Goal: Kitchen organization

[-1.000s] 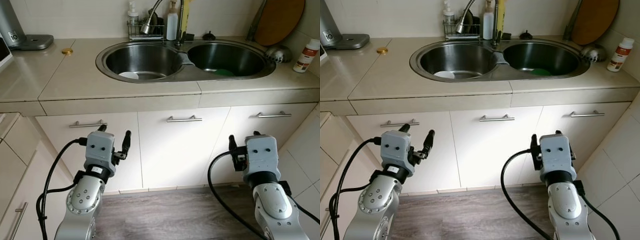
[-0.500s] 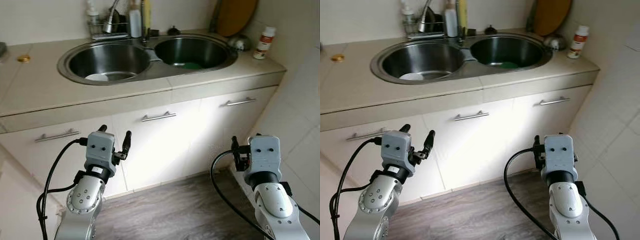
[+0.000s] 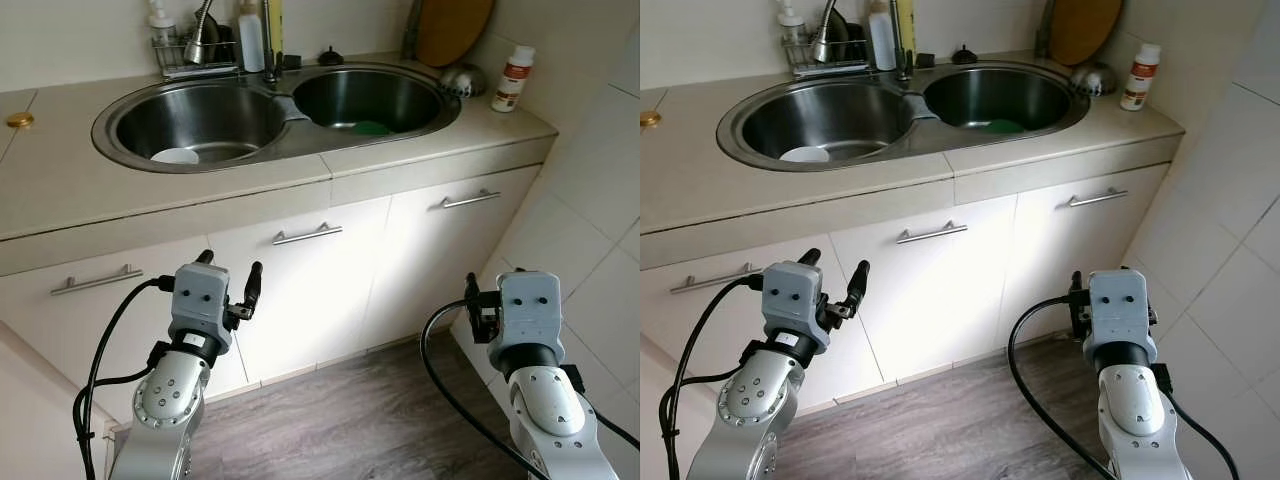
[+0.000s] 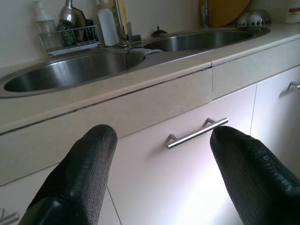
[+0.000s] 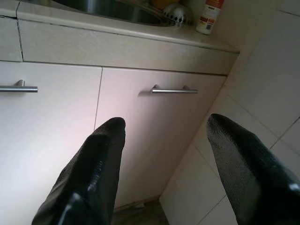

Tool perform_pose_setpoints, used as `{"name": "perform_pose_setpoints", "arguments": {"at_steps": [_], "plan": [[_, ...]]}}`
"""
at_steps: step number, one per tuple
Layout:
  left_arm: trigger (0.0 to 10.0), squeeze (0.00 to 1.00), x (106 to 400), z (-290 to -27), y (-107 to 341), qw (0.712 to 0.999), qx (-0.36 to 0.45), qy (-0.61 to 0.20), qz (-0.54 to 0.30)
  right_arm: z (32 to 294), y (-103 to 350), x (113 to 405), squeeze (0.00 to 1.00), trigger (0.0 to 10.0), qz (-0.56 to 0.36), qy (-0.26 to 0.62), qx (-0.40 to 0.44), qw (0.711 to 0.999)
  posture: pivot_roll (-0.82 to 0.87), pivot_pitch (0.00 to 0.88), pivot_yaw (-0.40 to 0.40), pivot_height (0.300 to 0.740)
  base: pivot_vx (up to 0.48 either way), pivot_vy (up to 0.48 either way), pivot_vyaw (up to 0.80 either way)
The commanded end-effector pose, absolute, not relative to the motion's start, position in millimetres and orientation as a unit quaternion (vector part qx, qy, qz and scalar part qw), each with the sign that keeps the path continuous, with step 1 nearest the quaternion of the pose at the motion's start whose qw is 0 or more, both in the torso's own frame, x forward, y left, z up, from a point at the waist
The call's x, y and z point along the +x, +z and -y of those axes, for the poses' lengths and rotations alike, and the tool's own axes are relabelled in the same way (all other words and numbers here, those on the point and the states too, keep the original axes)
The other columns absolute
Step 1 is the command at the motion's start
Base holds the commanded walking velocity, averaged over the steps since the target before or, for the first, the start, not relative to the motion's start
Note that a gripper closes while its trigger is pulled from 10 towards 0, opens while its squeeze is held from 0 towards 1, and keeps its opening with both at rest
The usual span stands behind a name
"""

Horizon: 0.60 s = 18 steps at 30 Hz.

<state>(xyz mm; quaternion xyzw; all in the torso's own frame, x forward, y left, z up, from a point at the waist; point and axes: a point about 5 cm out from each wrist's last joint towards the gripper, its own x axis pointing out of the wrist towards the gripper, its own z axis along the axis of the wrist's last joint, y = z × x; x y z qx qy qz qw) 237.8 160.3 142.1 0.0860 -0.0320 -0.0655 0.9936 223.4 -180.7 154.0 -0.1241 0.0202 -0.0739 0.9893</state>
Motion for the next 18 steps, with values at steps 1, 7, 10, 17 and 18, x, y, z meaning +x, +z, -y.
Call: {"name": "perform_pose_setpoints", "arguments": {"at_steps": [1,7,10,17,18], "plan": [[10.0,0.0,239.7,-160.7,142.6,0.993,0.087,-0.065,0.034,181.6,154.2,224.3,0.0,10.0,-0.021,-0.081,-0.132,0.988,0.05,0.0,-0.02,0.74,0.0,0.0,-0.8],[10.0,0.0,240.9,-160.4,143.7,0.993,0.088,-0.063,0.037,183.7,157.0,225.6,0.0,10.0,-0.015,-0.087,-0.14,0.986,0.05,0.0,-0.023,0.74,0.0,0.0,-0.8],[10.0,0.0,241.4,-160.5,144.2,0.993,0.088,-0.063,0.038,183.8,157.2,226.0,0.0,10.0,-0.014,-0.087,-0.14,0.986,0.05,0.0,-0.023,0.74,0.0,0.0,-0.8],[10.0,0.0,241.6,-160.7,145.0,0.993,0.088,-0.064,0.039,183.7,158.0,226.2,0.0,10.0,-0.014,-0.088,-0.139,0.986,0.05,0.0,-0.023,0.74,0.0,0.0,-0.8],[10.0,0.0,241.6,-160.7,145.1,0.993,0.088,-0.064,0.039,183.7,158.1,226.3,0.0,10.0,-0.014,-0.088,-0.139,0.986,0.05,0.0,-0.023,0.74,0.0,0.0,-0.8]]}}
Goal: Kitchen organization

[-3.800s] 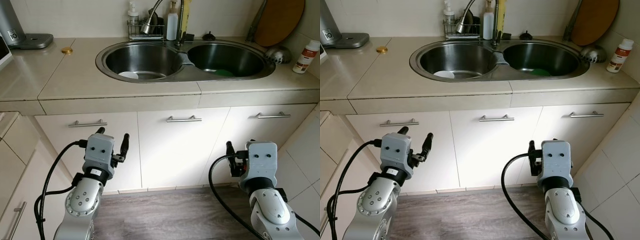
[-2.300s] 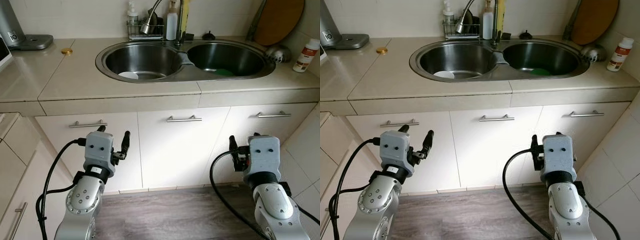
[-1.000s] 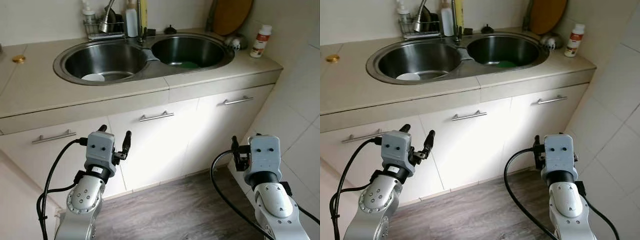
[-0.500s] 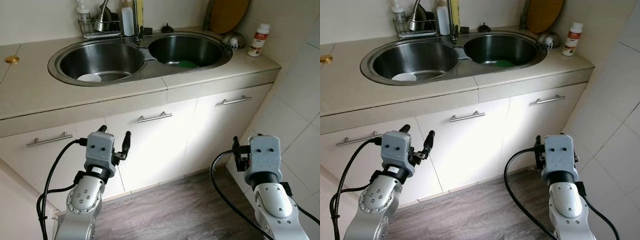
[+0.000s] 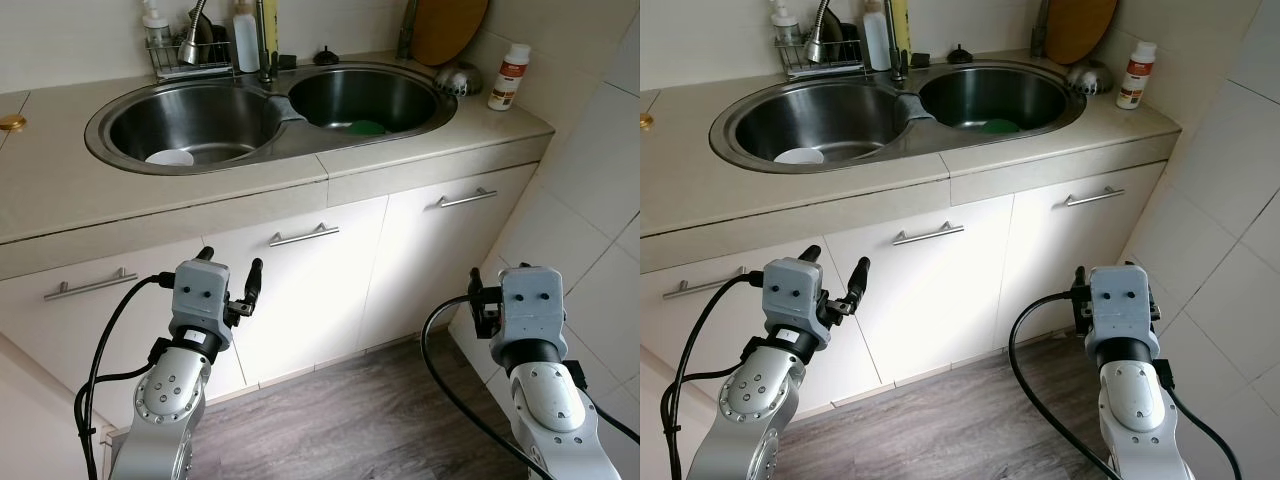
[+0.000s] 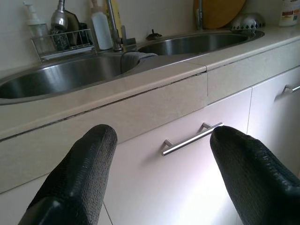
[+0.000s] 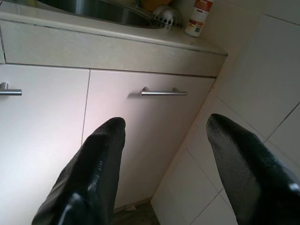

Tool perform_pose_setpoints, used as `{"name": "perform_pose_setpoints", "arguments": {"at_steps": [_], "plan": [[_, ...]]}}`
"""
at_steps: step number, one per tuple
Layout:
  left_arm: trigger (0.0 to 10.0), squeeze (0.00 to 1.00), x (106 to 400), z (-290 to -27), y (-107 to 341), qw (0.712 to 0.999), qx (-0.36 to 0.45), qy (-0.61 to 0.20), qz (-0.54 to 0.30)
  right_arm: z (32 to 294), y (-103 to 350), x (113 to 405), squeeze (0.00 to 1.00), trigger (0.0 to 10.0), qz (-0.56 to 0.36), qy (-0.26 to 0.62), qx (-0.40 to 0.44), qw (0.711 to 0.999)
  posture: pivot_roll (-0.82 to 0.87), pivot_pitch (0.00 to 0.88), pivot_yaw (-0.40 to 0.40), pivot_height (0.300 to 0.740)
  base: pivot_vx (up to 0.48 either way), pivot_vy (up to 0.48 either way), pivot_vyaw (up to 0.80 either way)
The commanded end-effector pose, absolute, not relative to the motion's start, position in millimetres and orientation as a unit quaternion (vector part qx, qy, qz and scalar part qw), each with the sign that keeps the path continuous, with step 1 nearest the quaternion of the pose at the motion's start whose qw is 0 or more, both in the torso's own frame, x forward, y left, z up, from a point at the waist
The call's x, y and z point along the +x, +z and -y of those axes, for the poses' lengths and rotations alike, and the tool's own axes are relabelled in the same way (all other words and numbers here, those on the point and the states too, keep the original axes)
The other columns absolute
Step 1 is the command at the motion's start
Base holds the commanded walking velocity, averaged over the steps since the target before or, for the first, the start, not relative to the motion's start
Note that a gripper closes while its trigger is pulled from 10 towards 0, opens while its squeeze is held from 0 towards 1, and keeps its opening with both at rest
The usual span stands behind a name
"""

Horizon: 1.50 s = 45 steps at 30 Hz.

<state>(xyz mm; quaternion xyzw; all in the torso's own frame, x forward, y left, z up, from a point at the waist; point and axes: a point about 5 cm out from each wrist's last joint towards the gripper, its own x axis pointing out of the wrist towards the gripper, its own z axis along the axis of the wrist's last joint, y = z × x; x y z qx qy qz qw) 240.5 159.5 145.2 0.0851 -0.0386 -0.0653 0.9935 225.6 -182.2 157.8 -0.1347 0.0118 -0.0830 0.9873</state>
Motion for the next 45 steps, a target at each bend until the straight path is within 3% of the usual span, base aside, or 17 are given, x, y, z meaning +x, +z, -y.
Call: {"name": "perform_pose_setpoints", "arguments": {"at_steps": [1,7,30,36,45], "plan": [[10.0,0.0,241.6,-160.8,145.2,0.993,0.088,-0.064,0.04,183.6,158.2,226.3,0.0,10.0,-0.014,-0.088,-0.14,0.986,0.05,0.0,-0.023,0.74,0.0,0.0,-0.8],[10.0,0.0,241.5,-160.9,145.4,0.993,0.088,-0.065,0.039,183.3,158.7,226.5,0.0,10.0,-0.01,-0.086,-0.148,0.985,0.05,0.0,-0.023,0.74,0.0,0.0,-0.69],[10.0,0.0,241.9,-159.0,143.1,0.994,0.082,-0.072,0.032,182.4,156.8,226.9,0.0,10.0,-0.013,-0.083,-0.15,0.985,0.06,0.0,-0.023,0.74,0.0,0.035,0.0],[10.0,0.0,241.0,-157.7,141.5,0.993,0.081,-0.077,0.027,182.9,156.0,226.1,0.0,10.0,-0.017,-0.085,-0.141,0.986,0.06,0.0,-0.022,0.74,0.0,0.371,-0.8],[10.0,0.0,240.2,-157.5,142.5,0.993,0.084,-0.075,0.035,182.8,154.6,225.4,0.0,10.0,-0.02,-0.084,-0.139,0.987,0.05,0.0,-0.023,0.74,0.0,0.0,-0.8]]}}
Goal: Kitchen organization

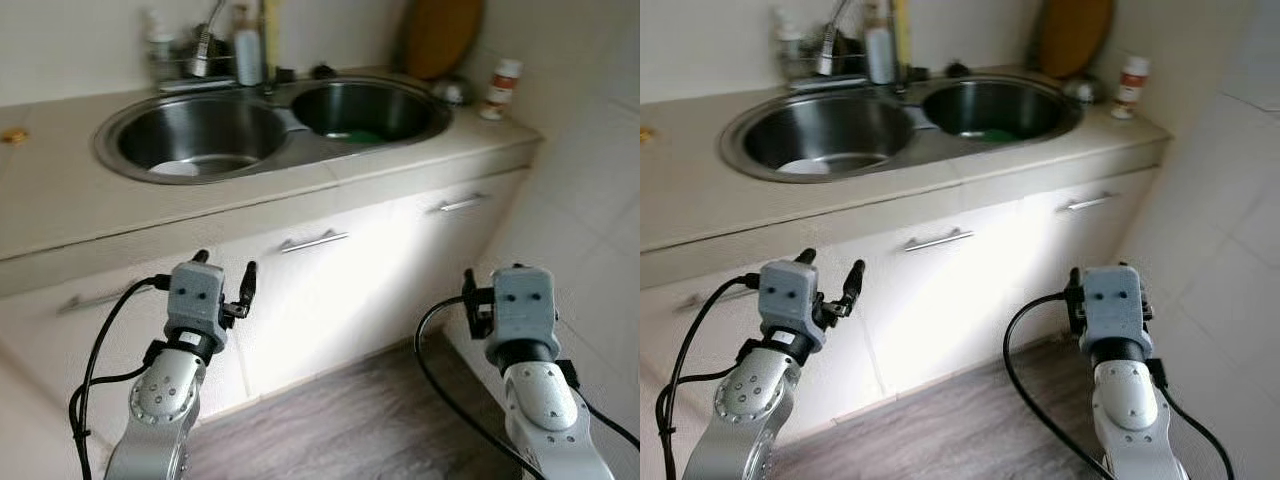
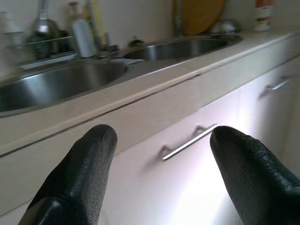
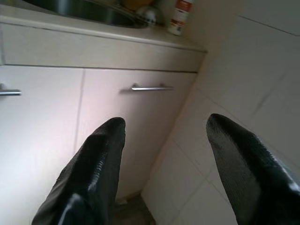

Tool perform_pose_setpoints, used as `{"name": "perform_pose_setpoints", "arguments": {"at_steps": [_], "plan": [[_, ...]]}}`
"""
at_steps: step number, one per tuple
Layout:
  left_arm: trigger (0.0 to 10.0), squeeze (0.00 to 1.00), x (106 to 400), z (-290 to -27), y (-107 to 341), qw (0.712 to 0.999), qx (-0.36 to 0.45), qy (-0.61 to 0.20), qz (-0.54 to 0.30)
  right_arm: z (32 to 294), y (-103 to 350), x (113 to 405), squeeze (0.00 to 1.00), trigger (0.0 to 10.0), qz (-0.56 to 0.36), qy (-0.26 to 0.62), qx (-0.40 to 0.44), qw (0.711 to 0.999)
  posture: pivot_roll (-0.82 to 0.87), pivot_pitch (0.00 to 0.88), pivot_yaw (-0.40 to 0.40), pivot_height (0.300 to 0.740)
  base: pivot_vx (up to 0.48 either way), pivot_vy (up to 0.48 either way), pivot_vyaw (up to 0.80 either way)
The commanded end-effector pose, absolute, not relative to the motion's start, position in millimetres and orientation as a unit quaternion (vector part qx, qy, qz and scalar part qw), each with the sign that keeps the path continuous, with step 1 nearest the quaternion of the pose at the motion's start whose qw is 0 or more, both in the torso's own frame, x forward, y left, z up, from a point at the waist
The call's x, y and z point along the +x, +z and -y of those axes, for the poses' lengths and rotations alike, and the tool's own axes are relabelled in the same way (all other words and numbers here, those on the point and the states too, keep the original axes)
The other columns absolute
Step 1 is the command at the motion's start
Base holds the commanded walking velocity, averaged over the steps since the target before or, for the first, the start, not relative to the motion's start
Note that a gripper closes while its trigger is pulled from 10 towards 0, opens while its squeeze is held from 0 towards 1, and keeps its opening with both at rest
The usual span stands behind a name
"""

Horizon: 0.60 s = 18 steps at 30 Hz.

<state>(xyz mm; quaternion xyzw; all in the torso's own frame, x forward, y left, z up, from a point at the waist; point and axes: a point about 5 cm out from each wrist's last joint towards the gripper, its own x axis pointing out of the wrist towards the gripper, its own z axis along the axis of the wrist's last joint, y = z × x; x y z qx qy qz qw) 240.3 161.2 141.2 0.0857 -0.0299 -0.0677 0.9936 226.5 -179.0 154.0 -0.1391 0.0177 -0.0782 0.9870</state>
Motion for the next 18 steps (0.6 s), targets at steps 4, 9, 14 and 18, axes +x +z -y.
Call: {"name": "perform_pose_setpoints", "arguments": {"at_steps": [4,9,14,18], "plan": [[10.0,0.0,240.0,-157.3,143.0,0.993,0.081,-0.076,0.037,183.3,154.2,225.4,0.0,10.0,-0.021,-0.086,-0.137,0.987,0.05,0.0,-0.023,0.74,0.0,0.0,-0.8],[10.0,0.0,240.7,-157.3,143.7,0.993,0.076,-0.079,0.038,183.8,154.4,226.3,0.0,10.0,-0.023,-0.088,-0.133,0.987,0.05,0.0,-0.023,0.74,0.0,0.0,-0.8],[10.0,0.0,241.1,-157.3,144.0,0.993,0.076,-0.079,0.037,184.9,155.5,227.0,0.0,10.0,-0.022,-0.091,-0.134,0.987,0.05,0.0,-0.024,0.74,0.0,0.0,-0.8],[10.0,0.0,241.5,-157.0,144.1,0.993,0.074,-0.082,0.037,185.5,156.0,227.6,0.0,10.0,-0.021,-0.093,-0.133,0.986,0.05,0.0,-0.023,0.74,0.0,0.0,-0.8]]}}
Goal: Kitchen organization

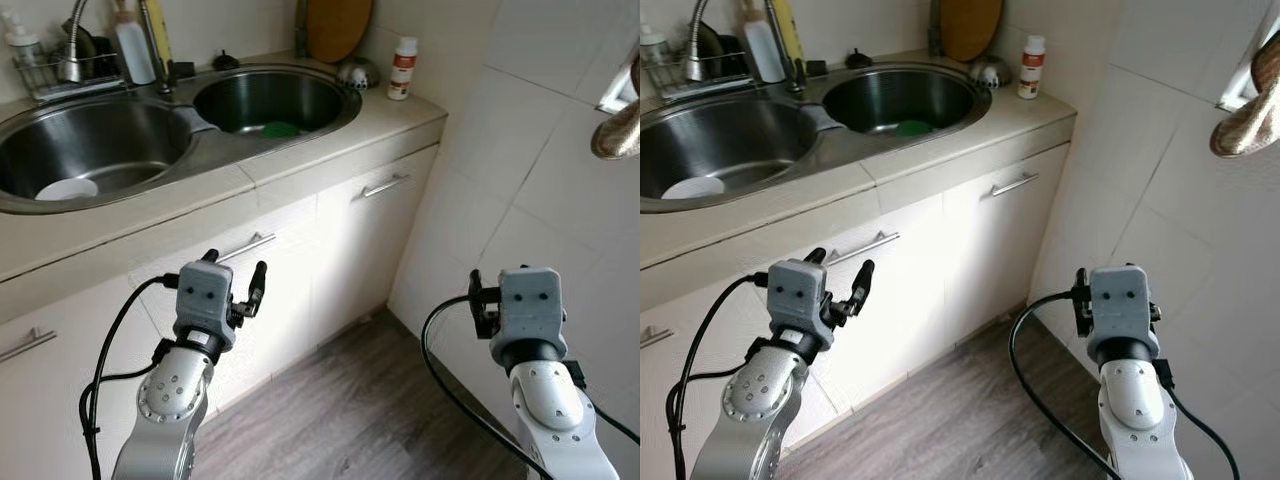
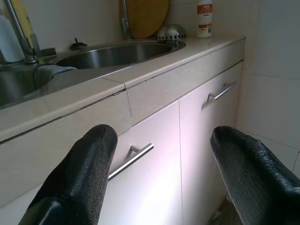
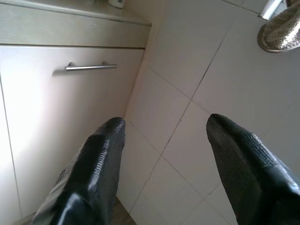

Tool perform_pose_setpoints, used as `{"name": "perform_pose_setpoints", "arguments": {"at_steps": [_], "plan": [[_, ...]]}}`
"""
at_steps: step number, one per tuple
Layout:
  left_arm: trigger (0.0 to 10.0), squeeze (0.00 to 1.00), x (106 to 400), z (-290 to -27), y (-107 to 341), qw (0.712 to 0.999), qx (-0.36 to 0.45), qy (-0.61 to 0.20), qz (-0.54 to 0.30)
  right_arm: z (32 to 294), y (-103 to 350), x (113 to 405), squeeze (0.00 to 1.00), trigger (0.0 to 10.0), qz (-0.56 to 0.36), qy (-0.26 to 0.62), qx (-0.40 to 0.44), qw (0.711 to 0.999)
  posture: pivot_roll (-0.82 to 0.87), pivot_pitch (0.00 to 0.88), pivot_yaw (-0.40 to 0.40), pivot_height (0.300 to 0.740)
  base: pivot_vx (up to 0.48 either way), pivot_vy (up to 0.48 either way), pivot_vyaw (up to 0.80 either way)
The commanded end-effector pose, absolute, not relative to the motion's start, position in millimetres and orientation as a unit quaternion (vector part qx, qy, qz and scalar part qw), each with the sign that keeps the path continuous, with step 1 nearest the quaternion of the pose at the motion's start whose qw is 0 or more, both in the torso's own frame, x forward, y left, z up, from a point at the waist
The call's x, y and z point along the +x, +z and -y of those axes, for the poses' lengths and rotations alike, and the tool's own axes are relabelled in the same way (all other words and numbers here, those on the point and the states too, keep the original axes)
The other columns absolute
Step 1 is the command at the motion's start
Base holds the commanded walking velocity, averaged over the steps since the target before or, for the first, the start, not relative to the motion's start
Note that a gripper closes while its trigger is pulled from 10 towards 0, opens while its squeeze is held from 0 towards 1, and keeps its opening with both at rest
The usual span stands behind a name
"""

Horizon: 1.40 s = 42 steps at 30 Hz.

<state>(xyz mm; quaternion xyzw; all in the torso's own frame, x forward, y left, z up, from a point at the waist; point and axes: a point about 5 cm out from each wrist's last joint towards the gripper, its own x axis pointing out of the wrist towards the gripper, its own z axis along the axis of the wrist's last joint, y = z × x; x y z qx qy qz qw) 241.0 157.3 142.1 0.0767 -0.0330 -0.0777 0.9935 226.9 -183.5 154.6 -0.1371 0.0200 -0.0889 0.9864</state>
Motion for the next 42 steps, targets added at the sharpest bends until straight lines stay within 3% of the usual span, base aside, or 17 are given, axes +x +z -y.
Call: {"name": "perform_pose_setpoints", "arguments": {"at_steps": [1,10,14,42], "plan": [[10.0,0.0,241.5,-157.0,144.2,0.993,0.075,-0.082,0.037,185.4,156.0,227.6,0.0,10.0,-0.021,-0.093,-0.133,0.987,0.05,0.0,-0.023,0.74,0.0,0.0,-0.8],[10.0,0.0,240.9,-155.8,142.9,0.994,0.062,-0.088,0.03,185.5,156.2,227.4,0.0,10.0,-0.022,-0.092,-0.132,0.987,0.05,0.0,-0.022,0.74,0.0,0.0,-0.8],[10.0,0.0,241.0,-154.3,143.4,0.993,0.057,-0.095,0.03,185.2,156.6,227.5,0.0,10.0,-0.022,-0.092,-0.132,0.987,0.05,0.0,-0.023,0.74,0.0,0.459,-0.8],[10.0,0.0,241.7,-155.1,144.0,0.992,0.075,-0.092,0.034,185.4,157.6,228.3,0.0,10.0,-0.022,-0.095,-0.138,0.986,0.05,0.0,-0.021,0.74,0.0,0.0,-0.8]]}}
